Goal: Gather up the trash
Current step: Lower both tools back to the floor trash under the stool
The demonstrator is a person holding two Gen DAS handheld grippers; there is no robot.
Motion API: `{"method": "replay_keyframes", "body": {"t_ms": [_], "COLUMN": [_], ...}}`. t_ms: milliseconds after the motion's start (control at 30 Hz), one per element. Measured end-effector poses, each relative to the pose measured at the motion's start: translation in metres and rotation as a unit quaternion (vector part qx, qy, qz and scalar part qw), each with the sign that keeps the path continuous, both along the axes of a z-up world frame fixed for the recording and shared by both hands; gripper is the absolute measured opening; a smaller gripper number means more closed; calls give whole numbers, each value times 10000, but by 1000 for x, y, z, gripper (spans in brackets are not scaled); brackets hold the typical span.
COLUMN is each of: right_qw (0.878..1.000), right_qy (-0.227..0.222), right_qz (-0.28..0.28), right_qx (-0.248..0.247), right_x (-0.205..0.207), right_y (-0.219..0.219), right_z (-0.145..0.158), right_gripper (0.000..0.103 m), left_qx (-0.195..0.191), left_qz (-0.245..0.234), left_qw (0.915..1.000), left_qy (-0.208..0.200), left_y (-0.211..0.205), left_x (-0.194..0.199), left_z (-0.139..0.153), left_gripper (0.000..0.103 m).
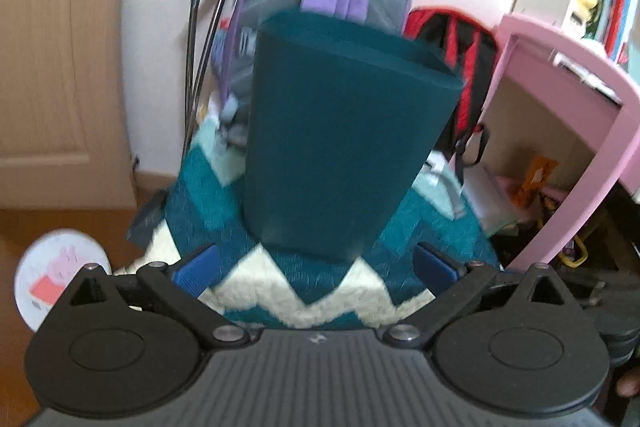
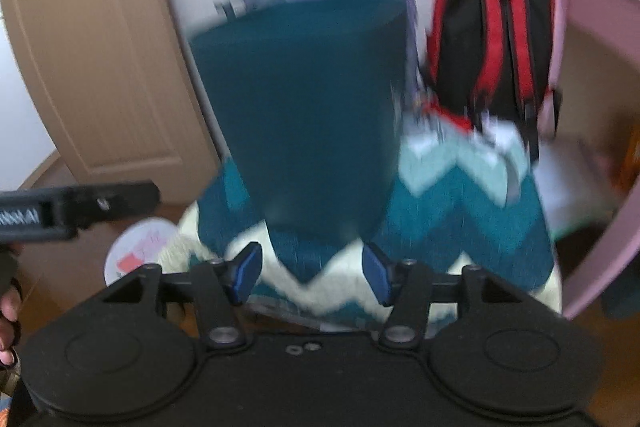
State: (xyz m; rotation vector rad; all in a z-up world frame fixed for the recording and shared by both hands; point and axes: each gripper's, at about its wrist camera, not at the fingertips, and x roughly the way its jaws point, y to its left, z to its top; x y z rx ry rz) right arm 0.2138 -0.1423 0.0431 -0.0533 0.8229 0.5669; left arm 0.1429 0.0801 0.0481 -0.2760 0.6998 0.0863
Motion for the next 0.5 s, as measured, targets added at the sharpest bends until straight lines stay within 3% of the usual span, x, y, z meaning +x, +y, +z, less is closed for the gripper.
{"method": "replay_keyframes", "body": {"t_ms": [67,233,500], "right_qw": [9994,9949,9723], "right_qy": [326,948,2195], "right_qz": [-116,3,-477], "right_qx": [-66,-333,-650], "right_x": [2,1,14], "right_y": [-2,1,-2], "right_z": [-33,-107,-222], "right_gripper": [55,55,55], "left_qx": [-109,33,31], "left_qz": [23,86,-79], "left_qw": [9996,9960,9751], "left_qy": [245,888,2217], "left_y": [2,4,1], "left_x": [6,27,59], "left_z": [-24,-86,-205], "left_gripper": [103,103,103]}}
